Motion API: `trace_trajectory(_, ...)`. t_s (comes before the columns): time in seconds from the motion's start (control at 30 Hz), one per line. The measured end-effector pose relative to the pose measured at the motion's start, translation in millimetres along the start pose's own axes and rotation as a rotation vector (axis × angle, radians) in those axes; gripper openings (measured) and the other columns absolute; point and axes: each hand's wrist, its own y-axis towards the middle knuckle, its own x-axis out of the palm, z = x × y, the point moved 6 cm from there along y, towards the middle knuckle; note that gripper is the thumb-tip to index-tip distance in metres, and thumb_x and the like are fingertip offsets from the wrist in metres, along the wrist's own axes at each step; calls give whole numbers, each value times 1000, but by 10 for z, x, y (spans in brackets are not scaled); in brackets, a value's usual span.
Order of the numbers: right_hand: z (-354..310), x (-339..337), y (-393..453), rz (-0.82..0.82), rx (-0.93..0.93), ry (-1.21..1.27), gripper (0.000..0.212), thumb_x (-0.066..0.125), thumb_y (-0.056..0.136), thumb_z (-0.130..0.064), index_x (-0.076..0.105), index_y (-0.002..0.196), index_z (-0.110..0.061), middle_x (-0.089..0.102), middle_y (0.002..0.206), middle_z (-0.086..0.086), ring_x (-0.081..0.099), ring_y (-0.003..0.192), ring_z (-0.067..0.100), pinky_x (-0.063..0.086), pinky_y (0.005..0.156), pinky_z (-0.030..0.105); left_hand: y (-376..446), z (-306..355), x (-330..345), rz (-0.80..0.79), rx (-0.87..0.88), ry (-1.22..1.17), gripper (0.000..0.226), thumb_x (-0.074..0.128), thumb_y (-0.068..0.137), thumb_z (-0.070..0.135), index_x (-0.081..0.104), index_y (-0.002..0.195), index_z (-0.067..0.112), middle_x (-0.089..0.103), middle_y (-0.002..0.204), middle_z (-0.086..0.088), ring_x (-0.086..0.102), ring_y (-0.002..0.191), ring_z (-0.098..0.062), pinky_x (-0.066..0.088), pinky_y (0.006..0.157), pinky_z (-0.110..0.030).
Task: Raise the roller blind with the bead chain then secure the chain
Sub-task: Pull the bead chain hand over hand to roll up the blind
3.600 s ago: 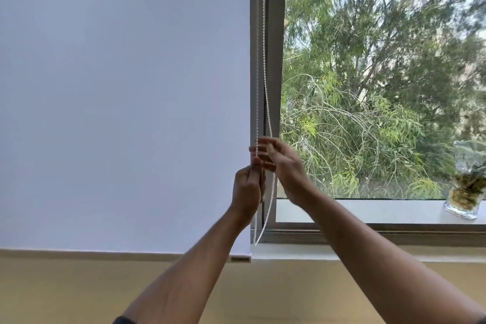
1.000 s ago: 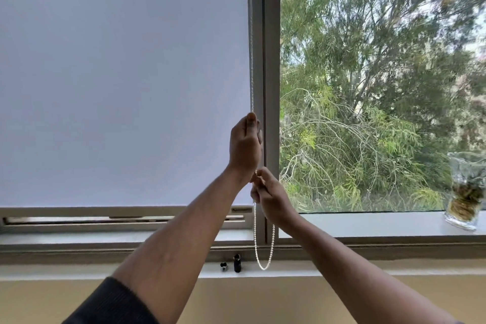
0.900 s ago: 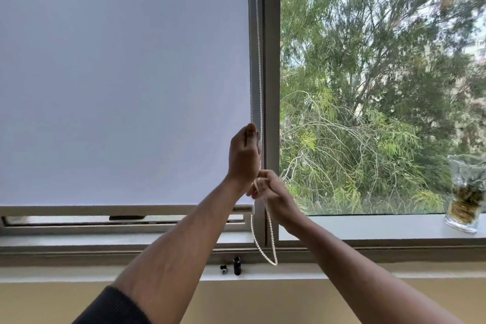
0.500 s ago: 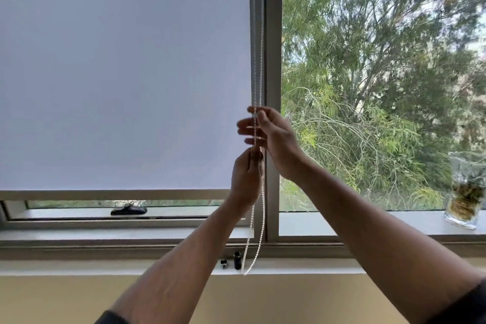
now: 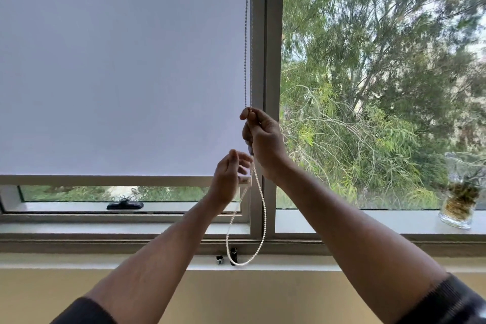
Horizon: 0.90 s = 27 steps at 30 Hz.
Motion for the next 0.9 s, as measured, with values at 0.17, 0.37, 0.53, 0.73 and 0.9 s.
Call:
trace_trajectory(0.17,227,-23,-81,-40,-11,29,35,36,108,0,63,90,-15,53,53,-11,48,47,-1,43,47,13,263,543,-69,50,58,-131,55,21,108,38,61,113,1,68,97,-13,66,84,-19,54,71,-33)
trace_trajectory(0.37,599,-151,-274,15,58,-62,33,39,108,-1,59,87,-16,38,58,-3,32,51,4,27,50,17,511,1165,127,-90,109,-143,38,38,105,39,61,100,9,61,76,-5,54,63,-18,42,58,-32)
trace_trajectory(0.53,743,-100,-336,-43,54,-102,40,41,106,1,51,74,-20,41,56,-9,33,51,1,29,52,17,474,1009,242,9,97,-215,52,38,102,48,33,57,25,26,47,2,18,40,-13,14,45,-29)
trace_trajectory(0.73,835,-267,-405,-210,98,-423,41,49,101,2,55,73,-28,48,60,-8,41,55,6,35,56,27,341,552,197,-22,62,-269,55,37,102,51,35,53,24,27,40,7,20,35,-13,19,42,-23)
trace_trajectory(0.9,521,-360,-249,-256,196,-297,37,53,90,18,61,120,-3,66,99,9,66,87,17,59,77,29,216,231,208,-2,50,-219,62,36,104,45,49,48,23,36,39,8,29,31,-9,27,39,-16)
